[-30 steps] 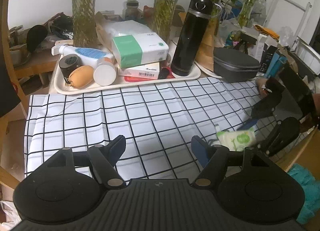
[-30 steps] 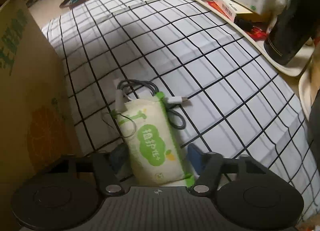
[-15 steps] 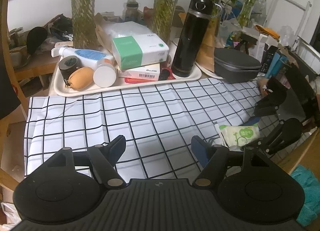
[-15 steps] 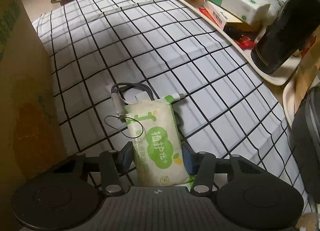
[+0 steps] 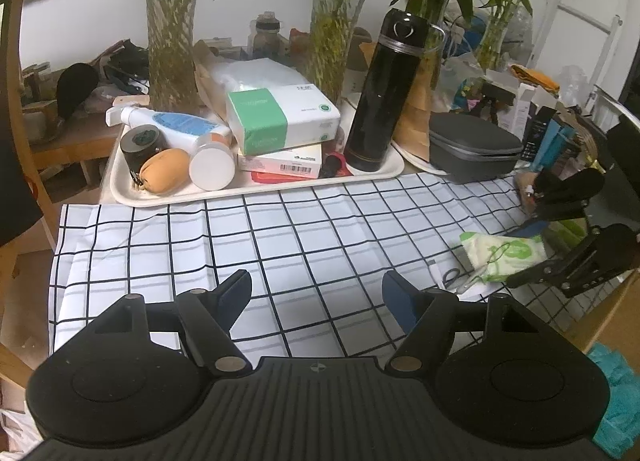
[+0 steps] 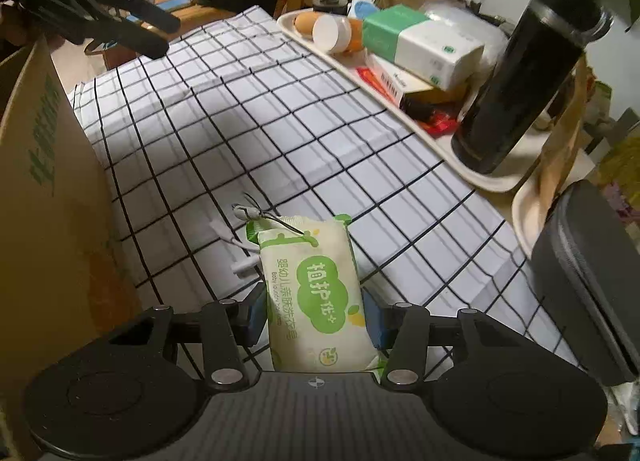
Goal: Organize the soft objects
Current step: 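Lift the tissue packet with the right tool while the left tool reaches the white cable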
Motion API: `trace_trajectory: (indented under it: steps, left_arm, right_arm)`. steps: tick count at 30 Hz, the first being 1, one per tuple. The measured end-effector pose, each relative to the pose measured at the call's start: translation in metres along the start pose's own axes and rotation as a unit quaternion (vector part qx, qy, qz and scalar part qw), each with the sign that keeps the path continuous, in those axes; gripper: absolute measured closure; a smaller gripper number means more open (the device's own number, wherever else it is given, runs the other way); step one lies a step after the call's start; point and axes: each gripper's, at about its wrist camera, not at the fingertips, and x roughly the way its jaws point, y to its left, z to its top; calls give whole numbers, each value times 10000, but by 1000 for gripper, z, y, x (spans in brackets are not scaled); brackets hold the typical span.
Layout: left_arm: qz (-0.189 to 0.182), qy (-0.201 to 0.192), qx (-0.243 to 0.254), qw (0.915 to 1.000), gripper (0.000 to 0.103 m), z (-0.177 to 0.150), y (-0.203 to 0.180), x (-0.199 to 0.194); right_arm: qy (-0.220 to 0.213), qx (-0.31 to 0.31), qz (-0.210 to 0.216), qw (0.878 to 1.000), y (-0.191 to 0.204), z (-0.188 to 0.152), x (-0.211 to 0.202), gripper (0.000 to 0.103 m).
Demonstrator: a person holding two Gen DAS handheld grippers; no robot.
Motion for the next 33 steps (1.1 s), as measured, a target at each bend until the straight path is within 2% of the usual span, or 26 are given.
trace_trajectory:
  steps: [8,13,19,22,26,31,33]
  left_arm:
    - [20,-118,6,9999,31,2,-1,-2]
    - [27,-57,3,10000,31,2,-2,-3]
    - [-237,21,248,9994,31,10,-5,-6]
    - [-431,206,469,9978,31,18,-9,3]
    - [-923,383,964,9903,32,20,-17,27]
    - [-1229,430,1783,9753,32,12,-29,60]
    - [-1362,537,1911,9706,32,9,-30,73]
  right_arm:
    - [-575,193,-313,9977,6,4,-36,51]
    - [-803,406,-633,9939,6,4,-55,51]
    - [-841,818,-962,9884,6,-4,-67,51]
    - [-845,1014,-1081,9853,5,-8,-70,51]
    - [-843,1102,-1189,9832,7,-12,-73,51]
    - [-819,1198,-1243,9816,6,-19,-76,51]
    - [-789,1242,-1326,9802,3,-21,-75,51]
